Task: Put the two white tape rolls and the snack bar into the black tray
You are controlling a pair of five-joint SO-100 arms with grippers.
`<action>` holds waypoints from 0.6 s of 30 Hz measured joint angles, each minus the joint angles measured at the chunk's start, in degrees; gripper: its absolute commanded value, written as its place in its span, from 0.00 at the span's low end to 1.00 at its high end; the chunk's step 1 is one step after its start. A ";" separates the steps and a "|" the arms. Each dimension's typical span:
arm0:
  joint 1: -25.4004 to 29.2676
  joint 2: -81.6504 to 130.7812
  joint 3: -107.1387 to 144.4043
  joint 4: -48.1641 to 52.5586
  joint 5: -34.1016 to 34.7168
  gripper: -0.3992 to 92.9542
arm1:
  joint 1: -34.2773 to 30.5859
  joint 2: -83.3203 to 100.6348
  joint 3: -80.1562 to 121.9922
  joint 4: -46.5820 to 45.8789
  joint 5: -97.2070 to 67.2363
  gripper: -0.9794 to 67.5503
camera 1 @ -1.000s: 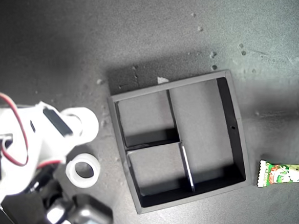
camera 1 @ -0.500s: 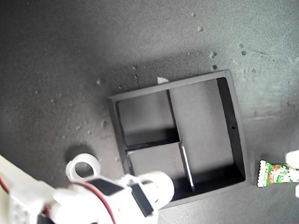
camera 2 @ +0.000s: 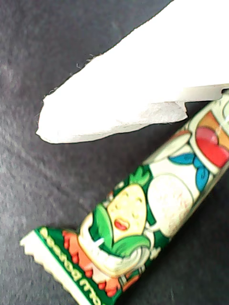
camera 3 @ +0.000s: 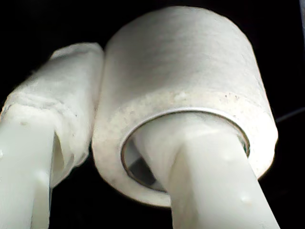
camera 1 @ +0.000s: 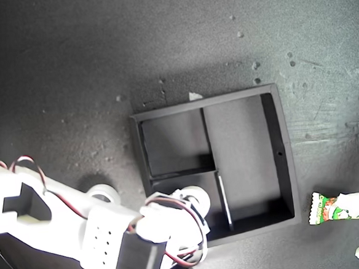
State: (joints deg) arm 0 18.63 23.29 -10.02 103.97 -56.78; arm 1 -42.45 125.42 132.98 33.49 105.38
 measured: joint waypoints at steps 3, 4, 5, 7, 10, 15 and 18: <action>-0.35 -0.09 0.00 0.00 0.00 0.06 | -1.41 0.00 3.52 -3.34 2.46 0.57; -0.26 -0.09 0.00 0.00 0.00 0.09 | -1.67 0.00 4.92 -4.66 3.43 0.57; -0.09 -0.09 0.00 0.00 0.00 0.12 | -1.85 0.00 6.33 -6.06 4.39 0.57; 0.35 -0.09 0.00 0.00 0.00 0.15 | -2.11 0.00 8.70 -8.79 5.36 0.57; 0.70 1.58 0.00 0.00 0.00 0.16 | -2.11 0.00 11.34 -11.69 6.68 0.58; 0.70 9.49 0.79 0.00 0.62 0.16 | -3.78 0.00 17.23 -17.75 10.11 0.61; 0.09 17.93 6.06 0.00 1.23 0.15 | -6.33 0.00 19.95 -18.81 12.48 0.61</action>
State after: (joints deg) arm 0 18.72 41.22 -3.96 103.97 -55.55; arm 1 -48.78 125.42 152.93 14.68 117.86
